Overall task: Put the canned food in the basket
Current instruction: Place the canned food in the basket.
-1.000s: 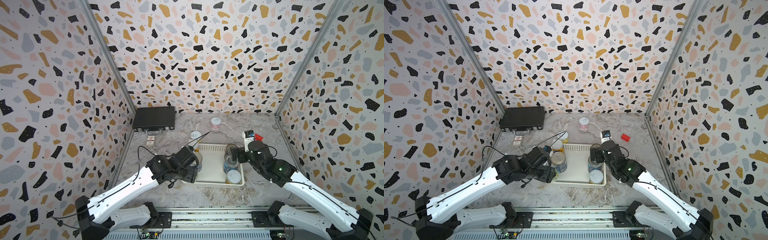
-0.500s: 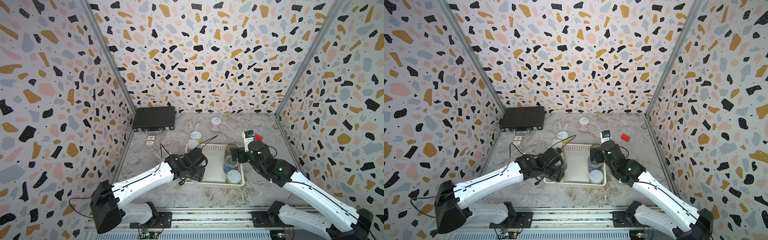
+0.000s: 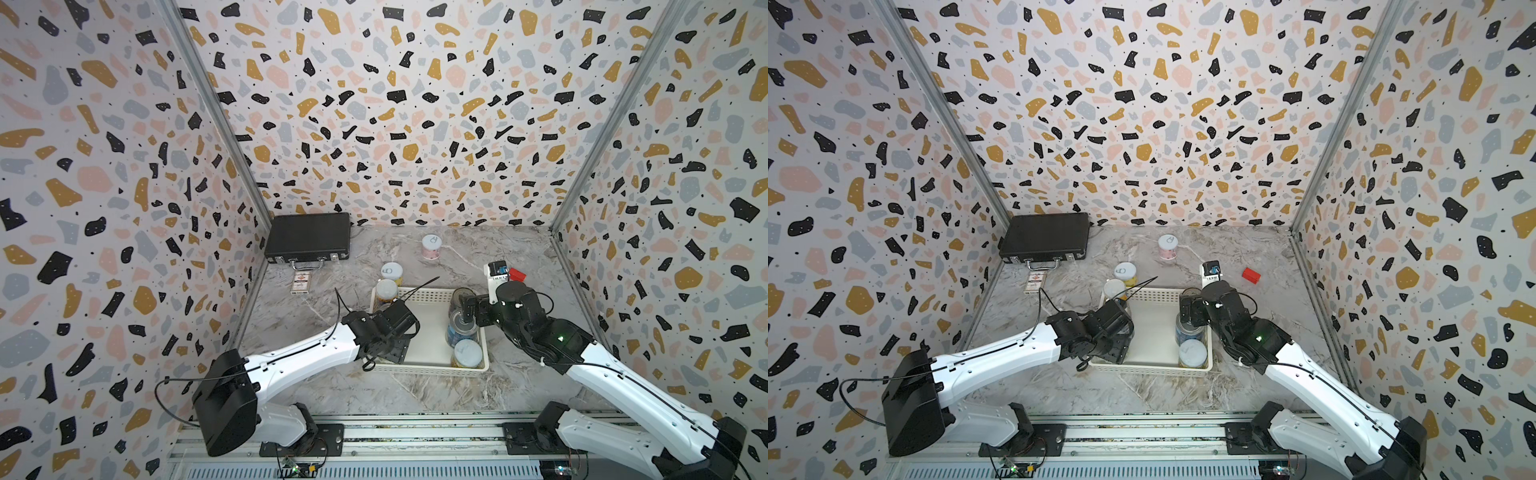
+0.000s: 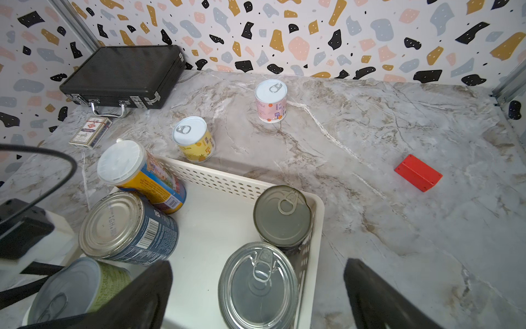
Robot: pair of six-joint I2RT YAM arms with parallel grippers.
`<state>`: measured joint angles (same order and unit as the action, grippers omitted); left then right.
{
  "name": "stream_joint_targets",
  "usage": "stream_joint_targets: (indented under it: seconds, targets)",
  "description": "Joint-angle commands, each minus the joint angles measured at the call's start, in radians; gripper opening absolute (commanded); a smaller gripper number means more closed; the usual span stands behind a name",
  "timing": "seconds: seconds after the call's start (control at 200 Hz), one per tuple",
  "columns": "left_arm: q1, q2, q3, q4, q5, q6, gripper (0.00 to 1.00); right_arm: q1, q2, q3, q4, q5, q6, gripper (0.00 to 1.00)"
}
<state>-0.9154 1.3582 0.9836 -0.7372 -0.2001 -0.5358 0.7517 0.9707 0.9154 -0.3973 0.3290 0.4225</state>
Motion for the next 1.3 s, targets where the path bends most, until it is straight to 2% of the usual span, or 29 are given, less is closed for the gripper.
stream_joint_targets:
  seconds: [0.0, 0.42, 0.701, 0.921, 0.996, 1.161, 1.291]
  targets:
    - [0.009, -0.045, -0.001, 0.058, -0.082, 0.013, 0.43, -0.003, -0.008, 0.033, -0.022, 0.005, 0.007, 1.0]
    - [0.01, -0.018, -0.038, 0.126, -0.136, 0.03, 0.43, -0.003, -0.006, 0.031, -0.023, 0.005, 0.007, 1.0]
    - [0.011, 0.047, -0.078, 0.143, -0.07, -0.03, 0.44, -0.003, -0.003, 0.031, -0.022, -0.002, 0.011, 1.0]
    - [0.012, 0.083, -0.104, 0.141, -0.104, -0.071, 0.46, -0.003, 0.008, 0.034, -0.023, -0.006, 0.011, 1.0]
    - [0.011, 0.088, -0.11, 0.135, -0.115, -0.084, 0.5, -0.003, 0.009, 0.034, -0.023, -0.005, 0.011, 1.0]
    - [0.012, 0.088, -0.125, 0.121, -0.123, -0.101, 0.71, -0.003, 0.013, 0.034, -0.023, -0.007, 0.012, 1.0]
    - [0.01, 0.083, -0.139, 0.116, -0.117, -0.104, 0.79, -0.003, 0.013, 0.034, -0.023, -0.011, 0.012, 1.0]
